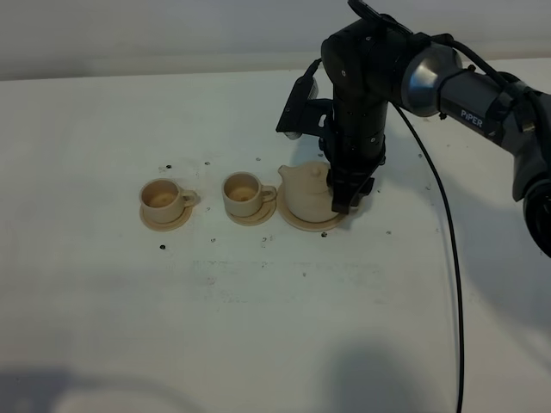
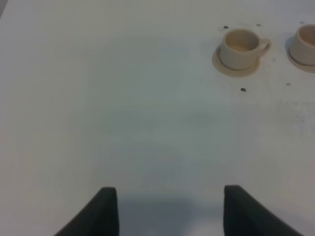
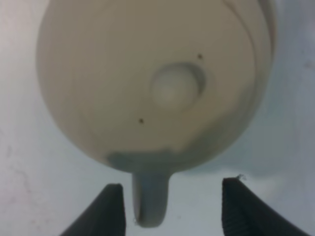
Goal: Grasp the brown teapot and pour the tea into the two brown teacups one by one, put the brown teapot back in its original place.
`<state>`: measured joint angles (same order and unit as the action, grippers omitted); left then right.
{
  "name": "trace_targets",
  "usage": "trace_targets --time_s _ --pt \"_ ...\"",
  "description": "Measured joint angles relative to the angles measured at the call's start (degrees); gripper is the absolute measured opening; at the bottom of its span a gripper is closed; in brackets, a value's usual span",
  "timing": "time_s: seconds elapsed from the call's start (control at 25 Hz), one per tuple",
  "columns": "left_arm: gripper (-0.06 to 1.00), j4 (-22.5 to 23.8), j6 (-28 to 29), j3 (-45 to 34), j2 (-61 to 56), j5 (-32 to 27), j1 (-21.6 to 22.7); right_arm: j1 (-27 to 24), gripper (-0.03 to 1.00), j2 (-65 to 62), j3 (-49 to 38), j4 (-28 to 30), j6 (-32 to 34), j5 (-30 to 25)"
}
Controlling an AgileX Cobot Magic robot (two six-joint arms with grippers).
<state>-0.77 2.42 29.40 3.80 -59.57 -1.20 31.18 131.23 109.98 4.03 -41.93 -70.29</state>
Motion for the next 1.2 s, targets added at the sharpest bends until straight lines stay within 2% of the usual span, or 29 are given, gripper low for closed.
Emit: trace_targets --time_s 1.2 --pt "0.47 0.0 -0.1 0.0 0.0 0.0 0.0 0.5 0.44 0.8 0.0 0.0 -0.6 0.1"
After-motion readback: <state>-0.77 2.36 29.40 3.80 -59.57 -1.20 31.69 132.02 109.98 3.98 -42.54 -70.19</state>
